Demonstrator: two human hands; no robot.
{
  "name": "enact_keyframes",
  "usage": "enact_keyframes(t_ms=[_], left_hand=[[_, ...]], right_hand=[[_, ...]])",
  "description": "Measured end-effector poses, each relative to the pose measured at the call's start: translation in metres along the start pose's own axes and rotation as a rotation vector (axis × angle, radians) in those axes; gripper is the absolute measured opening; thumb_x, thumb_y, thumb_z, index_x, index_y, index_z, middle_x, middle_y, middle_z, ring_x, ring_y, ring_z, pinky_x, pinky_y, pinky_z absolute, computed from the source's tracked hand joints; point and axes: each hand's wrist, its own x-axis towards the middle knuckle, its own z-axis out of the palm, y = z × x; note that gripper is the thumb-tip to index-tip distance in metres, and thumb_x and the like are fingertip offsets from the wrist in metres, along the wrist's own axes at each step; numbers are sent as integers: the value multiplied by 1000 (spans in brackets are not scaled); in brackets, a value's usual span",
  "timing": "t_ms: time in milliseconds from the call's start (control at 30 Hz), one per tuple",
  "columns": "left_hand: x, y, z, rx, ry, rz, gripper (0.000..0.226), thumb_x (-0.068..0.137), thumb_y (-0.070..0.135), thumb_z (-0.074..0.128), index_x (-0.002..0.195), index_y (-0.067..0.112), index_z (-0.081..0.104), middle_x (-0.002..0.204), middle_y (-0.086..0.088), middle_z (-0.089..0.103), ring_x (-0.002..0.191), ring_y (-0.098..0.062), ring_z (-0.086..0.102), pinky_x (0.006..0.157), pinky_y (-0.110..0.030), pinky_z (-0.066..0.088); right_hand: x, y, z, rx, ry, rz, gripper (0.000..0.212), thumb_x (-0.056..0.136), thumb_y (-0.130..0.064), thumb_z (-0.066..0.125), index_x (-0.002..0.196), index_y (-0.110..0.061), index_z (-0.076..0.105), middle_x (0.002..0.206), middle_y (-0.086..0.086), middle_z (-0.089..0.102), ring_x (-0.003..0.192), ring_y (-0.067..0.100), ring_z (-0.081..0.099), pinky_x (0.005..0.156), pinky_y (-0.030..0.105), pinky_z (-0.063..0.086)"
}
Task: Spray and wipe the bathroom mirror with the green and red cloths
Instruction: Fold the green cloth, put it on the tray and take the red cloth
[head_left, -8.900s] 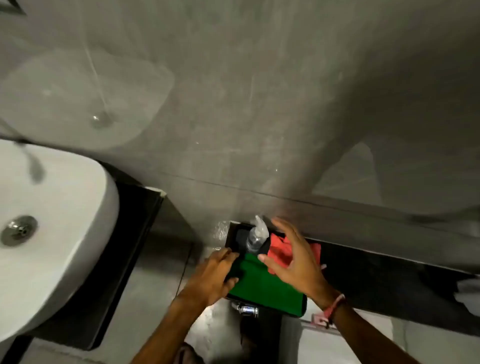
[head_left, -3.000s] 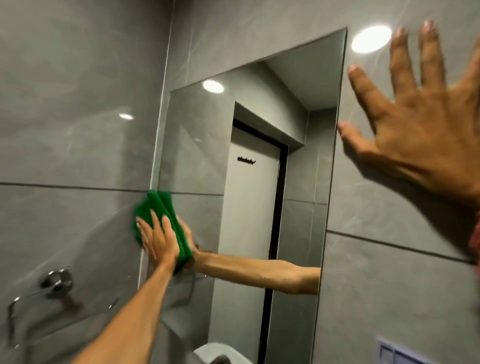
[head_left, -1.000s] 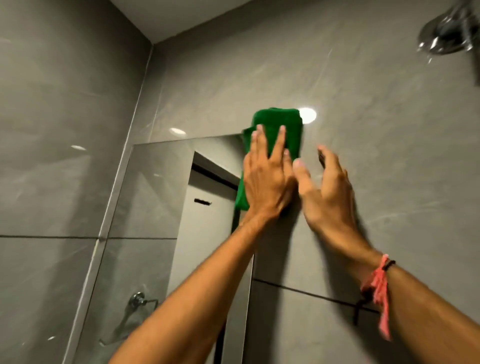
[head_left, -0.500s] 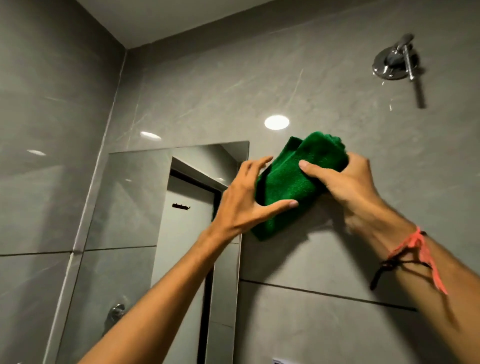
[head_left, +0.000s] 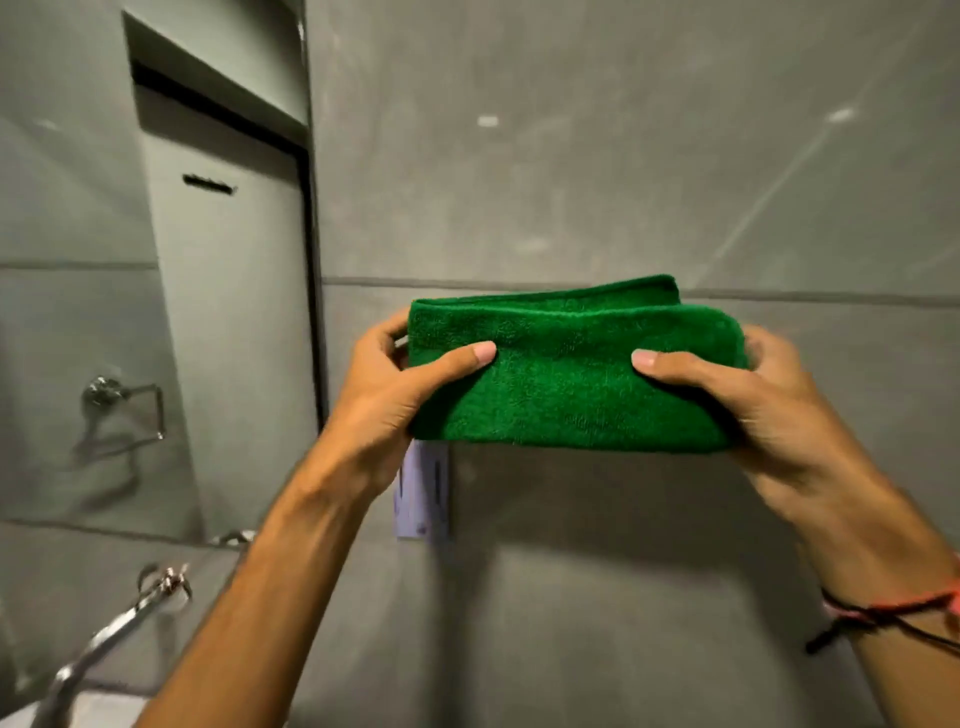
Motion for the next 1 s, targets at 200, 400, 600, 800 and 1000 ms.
enact_keyframes(t_ms=[200, 400, 600, 800, 1000], left_hand=[[-90, -122, 19, -126, 255, -402, 56, 61, 12, 88, 113, 2, 69, 94, -9, 82, 81, -18, 78, 70, -28, 63], [-196, -231, 10, -97, 162, -847, 32, 86, -9, 61, 118, -5, 67, 97, -14, 78, 75, -15, 76, 74, -30, 63], [-309, -315, -5, 121, 214, -1168, 28, 90, -12, 58, 117, -12, 64, 103, -22, 76, 93, -30, 72, 85, -45, 59], [-409, -398, -27, 489, 267, -1273, 24, 82, -19, 67, 105, -15, 71, 109, -36, 72, 103, -49, 69, 93, -51, 58], [-434, -427, -56, 701, 142, -1258, 27, 84, -11, 69, 111, -6, 68, 94, -13, 70, 101, -39, 71, 65, -4, 51]], right_hand=[[-91, 101, -52, -11, 44, 378, 49, 59, -32, 90, 104, -13, 81, 101, 7, 84, 87, 14, 81, 69, 22, 63], [-195, 210, -84, 41, 177, 833, 39, 80, 5, 75, 119, 3, 71, 115, 22, 77, 78, 21, 77, 76, 38, 67], [-309, 300, -85, 178, 269, 1321, 31, 88, 18, 63, 116, 4, 69, 85, 12, 81, 65, 21, 79, 55, 35, 66], [-408, 405, -53, -30, 246, 1644, 29, 89, 18, 64, 117, 8, 68, 101, 23, 74, 80, 30, 69, 65, 37, 59], [-426, 439, -31, -542, 226, 1406, 29, 77, -7, 89, 101, 2, 75, 102, 25, 78, 94, 33, 73, 62, 0, 42]])
